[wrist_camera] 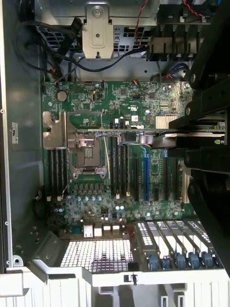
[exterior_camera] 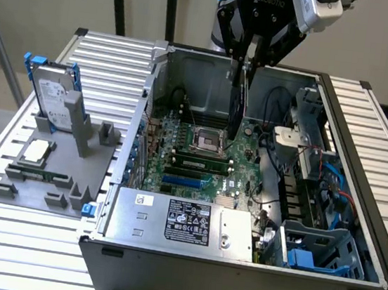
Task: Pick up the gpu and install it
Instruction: 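Pick up the gpu and move the gpu toward the slot, then insert the gpu into the slot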
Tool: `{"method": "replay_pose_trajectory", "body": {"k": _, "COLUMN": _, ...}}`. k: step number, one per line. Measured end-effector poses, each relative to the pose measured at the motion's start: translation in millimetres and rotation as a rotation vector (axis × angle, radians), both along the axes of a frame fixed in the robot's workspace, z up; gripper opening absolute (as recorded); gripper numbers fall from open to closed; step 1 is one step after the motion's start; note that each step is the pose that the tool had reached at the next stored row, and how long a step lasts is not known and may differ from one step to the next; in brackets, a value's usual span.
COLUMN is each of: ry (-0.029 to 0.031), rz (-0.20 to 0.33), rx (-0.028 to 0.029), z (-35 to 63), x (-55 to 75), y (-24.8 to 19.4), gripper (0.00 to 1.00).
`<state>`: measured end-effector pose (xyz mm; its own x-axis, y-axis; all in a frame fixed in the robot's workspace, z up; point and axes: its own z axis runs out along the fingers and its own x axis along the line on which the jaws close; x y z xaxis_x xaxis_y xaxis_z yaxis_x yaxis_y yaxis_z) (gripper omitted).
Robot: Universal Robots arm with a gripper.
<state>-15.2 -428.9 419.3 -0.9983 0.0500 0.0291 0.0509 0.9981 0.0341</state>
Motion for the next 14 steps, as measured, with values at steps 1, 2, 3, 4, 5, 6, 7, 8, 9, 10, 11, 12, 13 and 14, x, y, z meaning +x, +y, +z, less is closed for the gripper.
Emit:
{"method": "replay_pose_trajectory", "body": {"k": 1, "ry": 0.0004, "rz": 0.000, "rx": 0.0001, "z": -0.1, "x": 0.0, "y": 0.0, "gripper": 0.27}}
{"method": "replay_pose_trajectory", "body": {"k": 2, "ry": 0.0006, "rz": 0.000, "rx": 0.0001, "z": -0.1, "x": 0.0, "y": 0.0, "gripper": 0.27}}
{"method": "replay_pose_trajectory", "body": {"k": 3, "ry": 0.0010, "rz": 0.000, "rx": 0.0001, "z": 0.0, "x": 0.0, "y": 0.0, "gripper": 0.27}}
{"method": "replay_pose_trajectory", "body": {"k": 4, "ry": 0.0026, "rz": 0.000, "rx": 0.0001, "z": -0.1, "x": 0.0, "y": 0.0, "gripper": 0.27}}
{"method": "replay_pose_trajectory", "body": {"k": 5, "ry": 0.0042, "rz": 0.000, "rx": 0.0001, "z": -0.1, "x": 0.0, "y": 0.0, "gripper": 0.27}}
{"method": "replay_pose_trajectory", "body": {"k": 6, "ry": 0.0045, "rz": 0.000, "rx": 0.0001, "z": -0.1, "x": 0.0, "y": 0.0, "gripper": 0.27}}
{"method": "replay_pose_trajectory", "body": {"k": 7, "ry": 0.0048, "rz": 0.000, "rx": 0.0001, "z": -0.1, "x": 0.0, "y": 0.0, "gripper": 0.27}}
{"method": "replay_pose_trajectory", "body": {"k": 8, "ry": 0.0051, "rz": 0.000, "rx": 0.0001, "z": -0.1, "x": 0.0, "y": 0.0, "gripper": 0.27}}
{"method": "replay_pose_trajectory", "body": {"k": 9, "ry": 0.0054, "rz": 0.000, "rx": 0.0001, "z": -0.1, "x": 0.0, "y": 0.0, "gripper": 0.27}}
{"method": "replay_pose_trajectory", "body": {"k": 10, "ry": 0.0057, "rz": 0.000, "rx": 0.0001, "z": -0.1, "x": 0.0, "y": 0.0, "gripper": 0.27}}
{"method": "replay_pose_trajectory", "body": {"k": 11, "ry": 0.0061, "rz": 0.000, "rx": 0.0001, "z": -0.1, "x": 0.0, "y": 0.0, "gripper": 0.27}}
{"method": "replay_pose_trajectory", "body": {"k": 12, "ry": 0.0064, "rz": 0.000, "rx": 0.0001, "z": -0.1, "x": 0.0, "y": 0.0, "gripper": 0.27}}
{"method": "replay_pose_trajectory", "body": {"k": 13, "ry": 0.0067, "rz": 0.000, "rx": 0.0001, "z": -0.1, "x": 0.0, "y": 0.0, "gripper": 0.27}}
{"method": "replay_pose_trajectory", "body": {"k": 14, "ry": 0.0071, "rz": 0.000, "rx": 0.0001, "z": 0.0, "x": 0.1, "y": 0.0, "gripper": 0.27}}
